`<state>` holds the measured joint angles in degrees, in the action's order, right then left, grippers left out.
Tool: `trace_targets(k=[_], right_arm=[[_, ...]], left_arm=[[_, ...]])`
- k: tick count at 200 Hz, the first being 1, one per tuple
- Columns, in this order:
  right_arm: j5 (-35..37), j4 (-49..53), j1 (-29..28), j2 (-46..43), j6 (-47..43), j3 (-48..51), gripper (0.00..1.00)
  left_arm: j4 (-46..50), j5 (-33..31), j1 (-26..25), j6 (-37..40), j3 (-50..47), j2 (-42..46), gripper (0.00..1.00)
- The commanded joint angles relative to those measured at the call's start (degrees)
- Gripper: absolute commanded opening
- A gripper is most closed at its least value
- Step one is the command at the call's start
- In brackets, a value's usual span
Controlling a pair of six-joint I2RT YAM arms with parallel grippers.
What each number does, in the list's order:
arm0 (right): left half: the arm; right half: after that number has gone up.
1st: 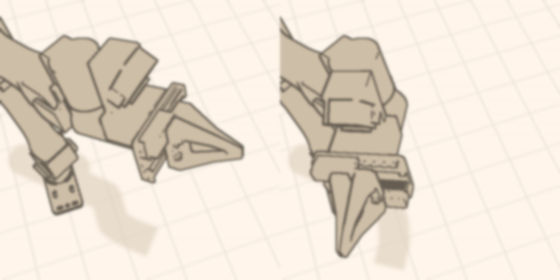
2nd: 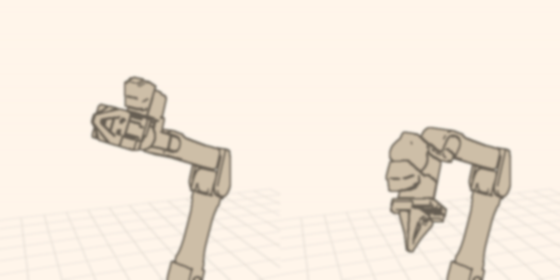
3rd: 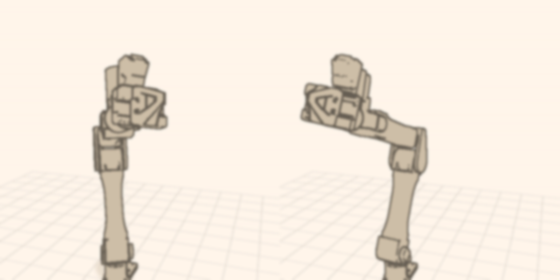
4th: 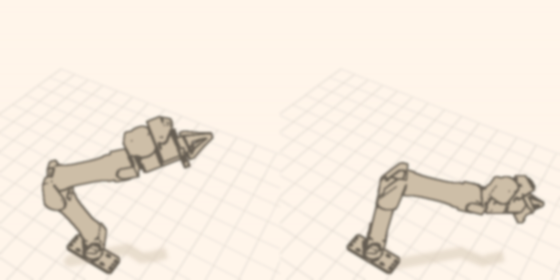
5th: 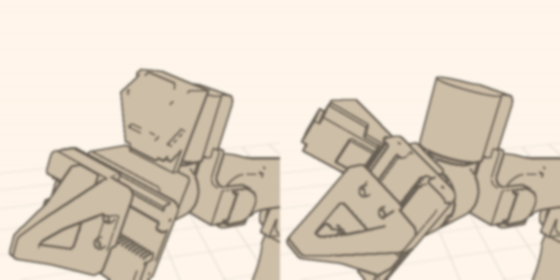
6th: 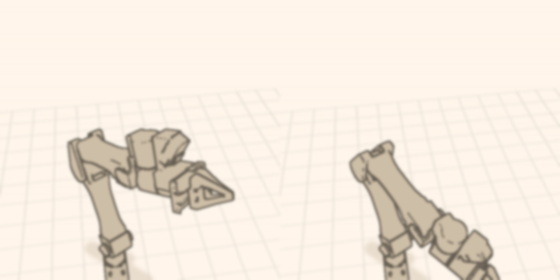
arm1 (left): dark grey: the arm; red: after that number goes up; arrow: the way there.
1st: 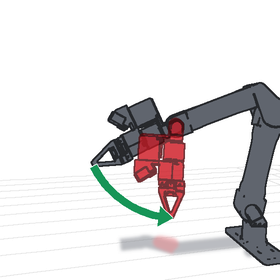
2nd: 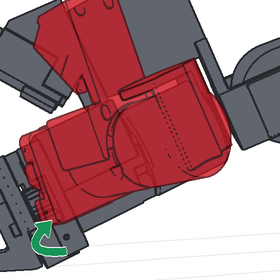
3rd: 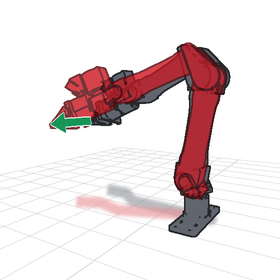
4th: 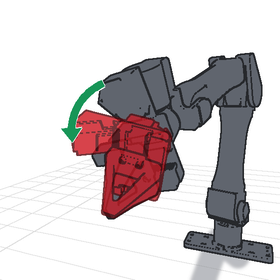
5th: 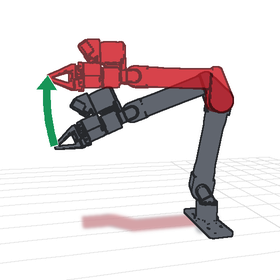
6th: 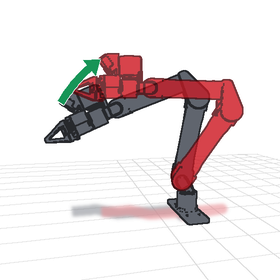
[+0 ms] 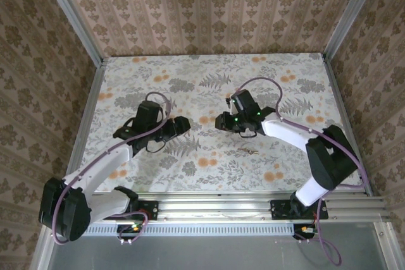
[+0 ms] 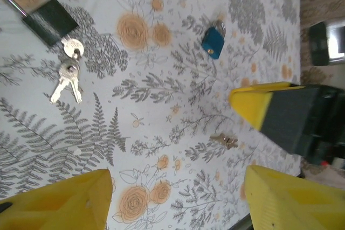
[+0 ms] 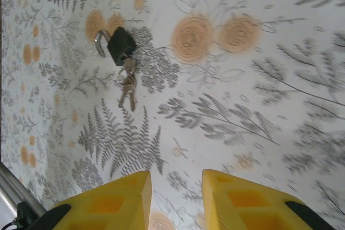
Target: Unlock with the key
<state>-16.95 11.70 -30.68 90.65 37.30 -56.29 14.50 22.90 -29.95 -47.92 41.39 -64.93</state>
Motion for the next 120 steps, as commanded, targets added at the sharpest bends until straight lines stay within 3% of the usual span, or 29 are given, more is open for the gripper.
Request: trace_targets(k=[1,66,120], right_arm=[[4.93,6.86,1.41,-3.66,-2.21,1.98,0.32],[13.13,15.52,5.24,-12.42,-4.6,9.12,0.39],[10.65,11.59,8.67,-11.64,-4.82,14.11,0.37]], left_arm=[[-1.27,-1.88,-2.03,1.52,2.33,-2.35,0.66],[-5.49,-2.86,-9.05,1.52,5.99,-11.76,0.66],[-10.18,-1.89,-13.22,-0.07,8.33,-18.26,0.65]])
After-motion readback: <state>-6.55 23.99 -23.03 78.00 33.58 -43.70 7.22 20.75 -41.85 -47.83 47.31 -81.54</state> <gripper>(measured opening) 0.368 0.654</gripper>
